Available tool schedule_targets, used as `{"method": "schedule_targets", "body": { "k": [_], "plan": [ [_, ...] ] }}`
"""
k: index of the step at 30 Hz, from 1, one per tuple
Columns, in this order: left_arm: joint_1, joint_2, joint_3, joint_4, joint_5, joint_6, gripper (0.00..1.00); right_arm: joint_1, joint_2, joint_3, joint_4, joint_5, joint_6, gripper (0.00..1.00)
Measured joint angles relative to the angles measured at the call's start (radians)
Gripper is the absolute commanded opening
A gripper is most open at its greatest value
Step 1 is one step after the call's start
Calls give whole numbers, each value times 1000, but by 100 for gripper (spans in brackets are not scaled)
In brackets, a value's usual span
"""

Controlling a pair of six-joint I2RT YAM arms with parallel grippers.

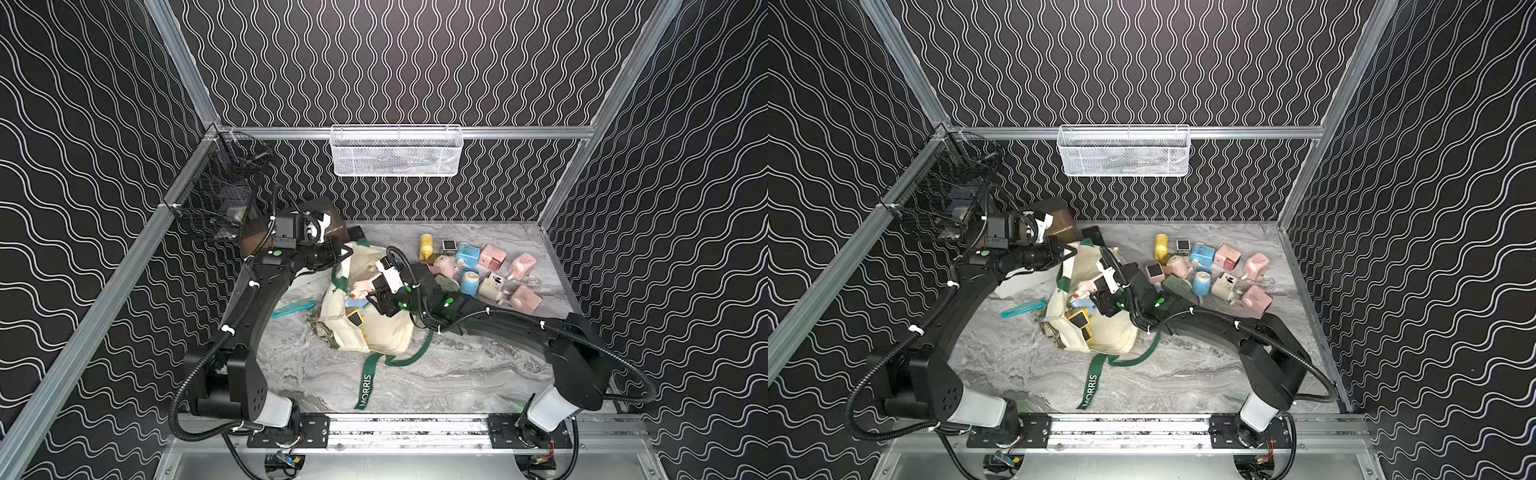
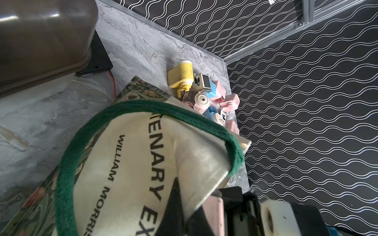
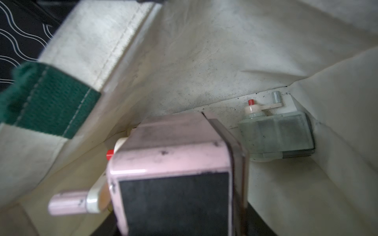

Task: Take out the pencil sharpeners from the tote bags
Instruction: Pick up the pencil sharpener from the canvas bag, then place the pencil sharpener at the center of the board.

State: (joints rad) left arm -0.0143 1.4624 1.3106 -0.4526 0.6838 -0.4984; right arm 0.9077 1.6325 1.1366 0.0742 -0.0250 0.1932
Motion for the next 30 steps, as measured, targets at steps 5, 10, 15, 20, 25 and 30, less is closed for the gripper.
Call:
{"method": "schedule_targets", "body": {
  "k": [5, 10, 15, 20, 25, 30],
  "plan": [
    [0, 0, 0, 0, 0, 0, 0, 1, -86, -65, -25, -22, -8, 47],
    [0, 0, 0, 0, 0, 0, 0, 1, -201, -108, -63, -33, -19, 47],
    [0, 0, 0, 0, 0, 0, 0, 0, -338, -135, -109, -24, -22, 46],
    [0, 0, 0, -1, -1, 0, 0, -1, -499, -189, -135, 8, -22, 46],
    [0, 0, 0, -1, -1, 0, 0, -5, -624, -258, -150, 82, -28, 45],
    [0, 0, 0, -1, 0, 0, 0, -13, -708, -327, -158, 188, -24, 45]
  ]
}}
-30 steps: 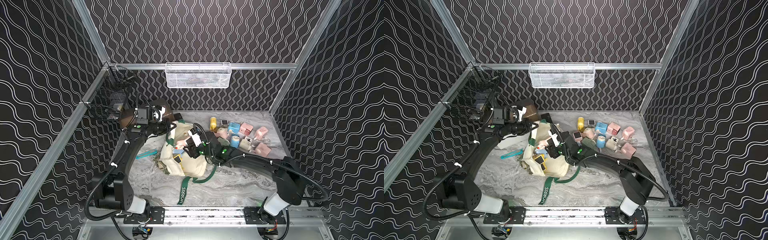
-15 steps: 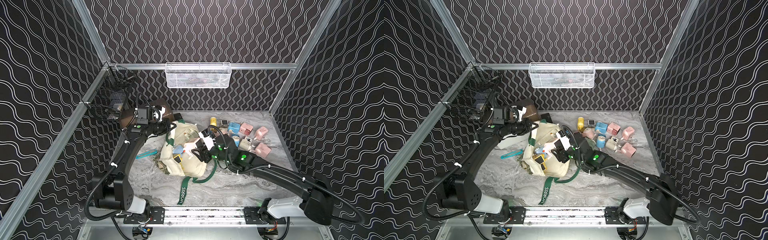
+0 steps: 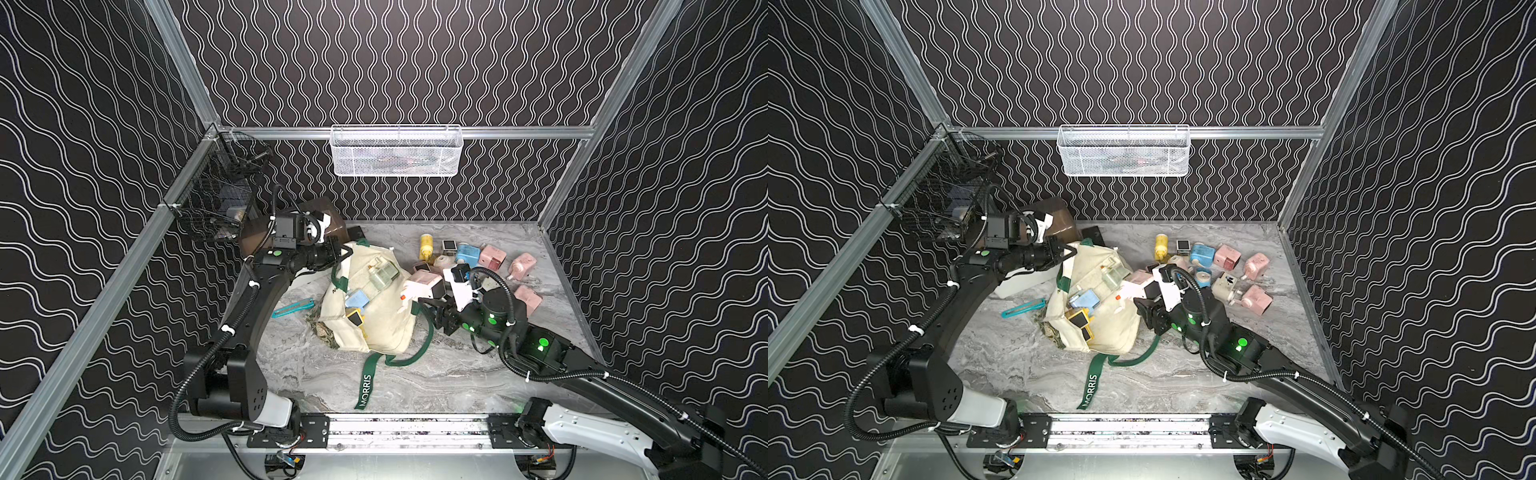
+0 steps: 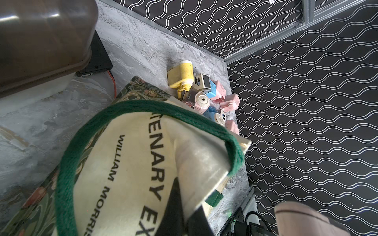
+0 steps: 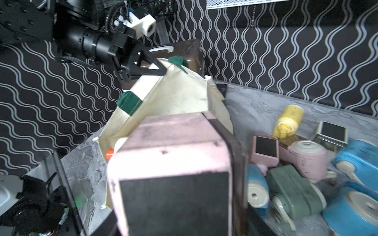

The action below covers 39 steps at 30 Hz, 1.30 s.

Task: Take out the pencil sharpeners from the tote bags
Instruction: Place the pencil sharpener at the center of the board.

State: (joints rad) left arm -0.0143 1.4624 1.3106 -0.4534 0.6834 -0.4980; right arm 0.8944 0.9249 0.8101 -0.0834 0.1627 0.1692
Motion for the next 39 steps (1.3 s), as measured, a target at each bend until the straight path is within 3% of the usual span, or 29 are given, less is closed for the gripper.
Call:
{"method": "schedule_targets", "body": {
  "k": [6, 14, 31, 39],
  "plan": [
    [0, 0, 0, 0, 0, 0, 0, -44, -80, -88, -10, 129, 59, 45],
    [0, 0, 0, 0, 0, 0, 0, -163, -65, -182, -6, 239, 155, 44],
    [-7, 0, 0, 0, 0, 0, 0, -302, 231, -198, 15, 347, 242, 44],
    [-9, 0, 0, 0, 0, 0, 0, -320, 269, -181, -1, 336, 260, 44]
  ]
}}
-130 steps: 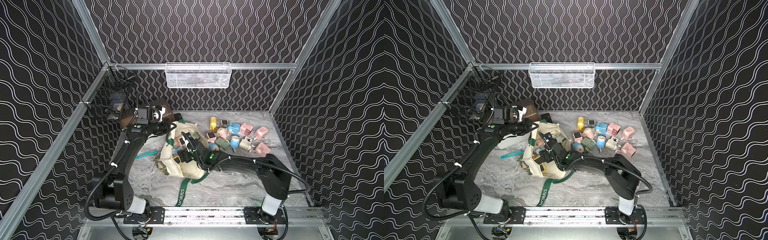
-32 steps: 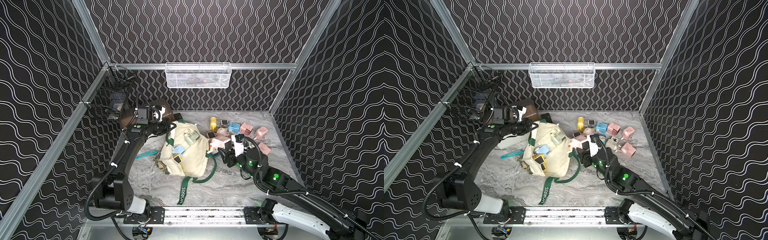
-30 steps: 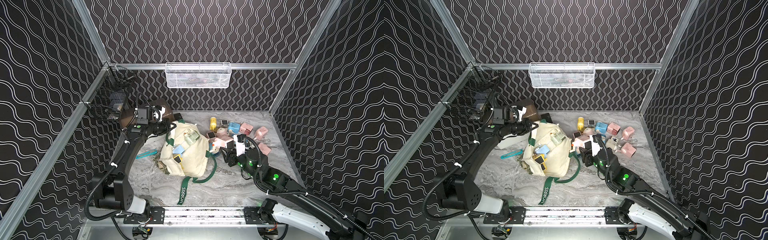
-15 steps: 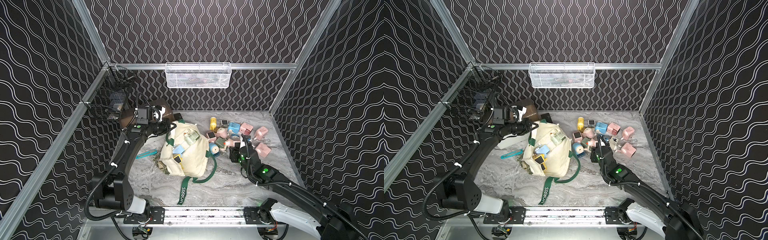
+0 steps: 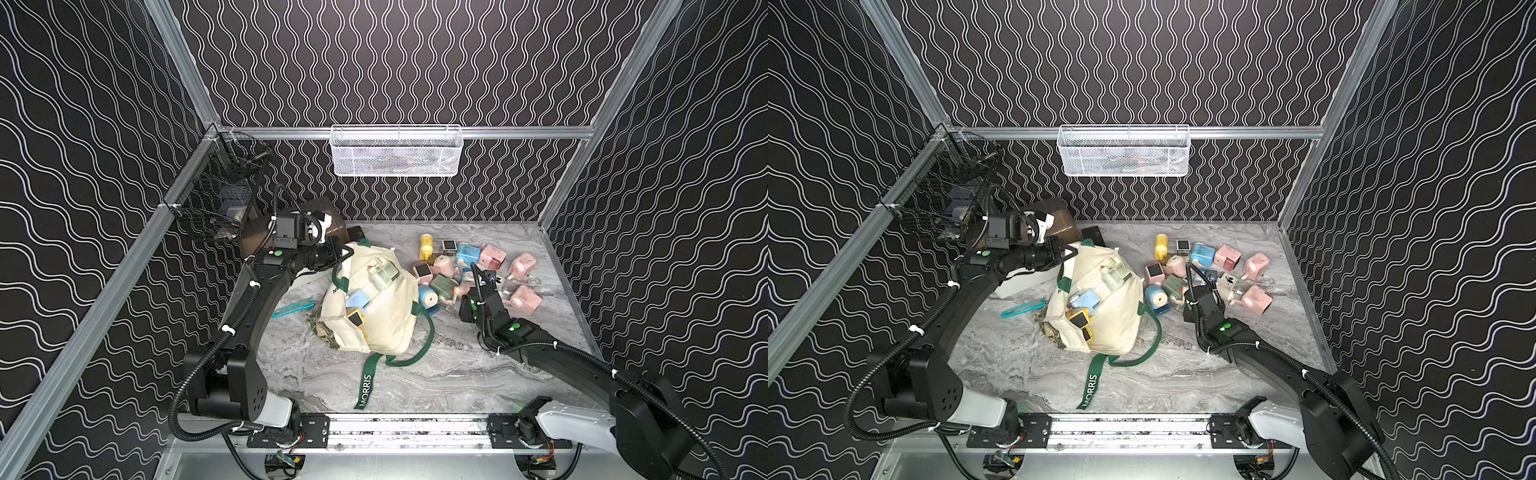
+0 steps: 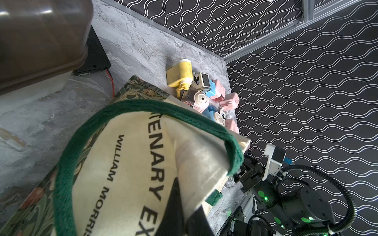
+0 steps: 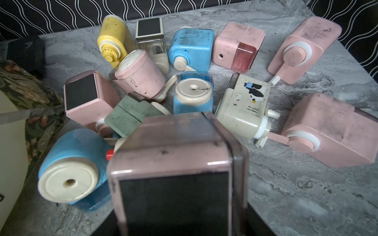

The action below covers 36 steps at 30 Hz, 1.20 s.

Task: Take out the pencil sharpeners from the tote bags
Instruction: Place the pencil sharpener at the center of the board.

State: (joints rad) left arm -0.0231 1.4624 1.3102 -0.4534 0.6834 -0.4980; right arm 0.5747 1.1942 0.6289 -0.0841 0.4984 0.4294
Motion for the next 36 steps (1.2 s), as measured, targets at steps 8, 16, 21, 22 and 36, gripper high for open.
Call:
{"method": "schedule_targets", "body": {
  "k": [8, 16, 21, 22, 36],
  "plan": [
    [0, 0, 0, 0, 0, 0, 0, -14, 58, 23, -40, -19, 20, 45],
    [0, 0, 0, 0, 0, 0, 0, -27, 126, 45, -64, -47, 33, 47],
    [0, 0, 0, 0, 0, 0, 0, -30, 161, 53, -67, -69, 34, 51],
    [0, 0, 0, 0, 0, 0, 0, -31, 165, 54, -67, -73, 34, 52],
    [0, 0, 0, 0, 0, 0, 0, -39, 185, 60, -64, -103, 36, 85]
  ]
}}
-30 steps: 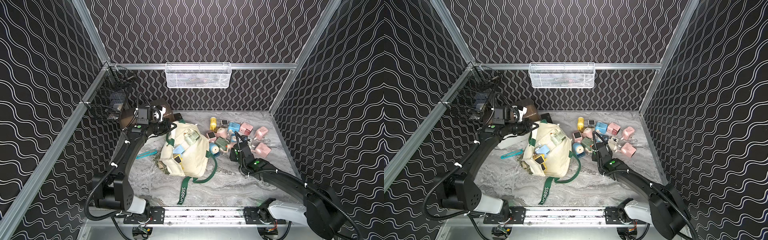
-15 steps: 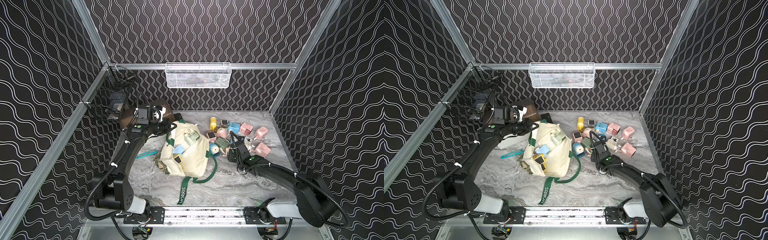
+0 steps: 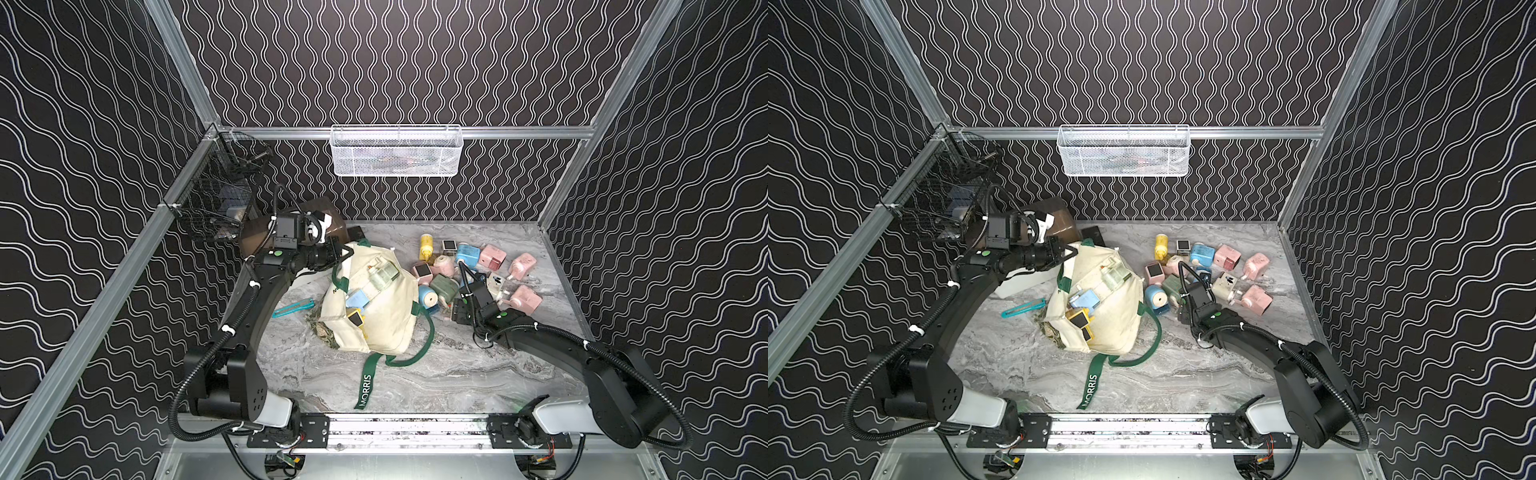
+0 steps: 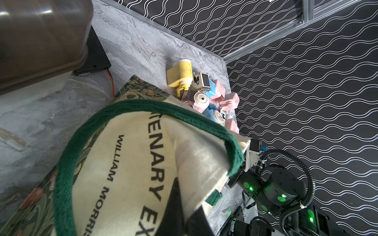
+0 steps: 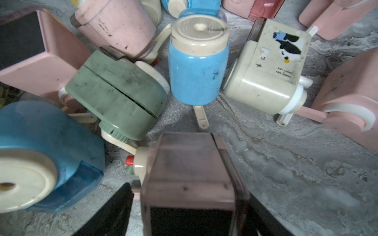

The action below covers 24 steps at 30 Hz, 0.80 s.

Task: Take out the pencil sharpeners from the tote bags
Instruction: Place the pencil sharpener at the center of the board.

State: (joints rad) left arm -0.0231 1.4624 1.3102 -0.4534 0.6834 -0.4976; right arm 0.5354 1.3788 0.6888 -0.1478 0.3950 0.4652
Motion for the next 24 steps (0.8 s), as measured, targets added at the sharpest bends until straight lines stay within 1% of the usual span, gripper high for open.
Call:
{"method": "schedule_targets", "body": {
  "k": [5, 10, 13, 17, 20, 22, 24],
  "plan": [
    [0, 0, 0, 0, 0, 0, 0, 0, -17, 0, 1, -6, 5, 89],
    [0, 0, 0, 0, 0, 0, 0, 0, -101, -18, 13, -11, 5, 90],
    [0, 0, 0, 0, 0, 0, 0, 0, -172, -50, 31, -23, 4, 88],
    [0, 0, 0, 0, 0, 0, 0, 6, -299, -92, 79, -86, -15, 83],
    [0, 0, 0, 0, 0, 0, 0, 25, -390, -124, 138, -163, -37, 80],
    [0, 0, 0, 0, 0, 0, 0, 53, -422, -132, 172, -222, -48, 80],
    [0, 0, 0, 0, 0, 0, 0, 99, -425, -129, 213, -273, -66, 82]
  ]
}}
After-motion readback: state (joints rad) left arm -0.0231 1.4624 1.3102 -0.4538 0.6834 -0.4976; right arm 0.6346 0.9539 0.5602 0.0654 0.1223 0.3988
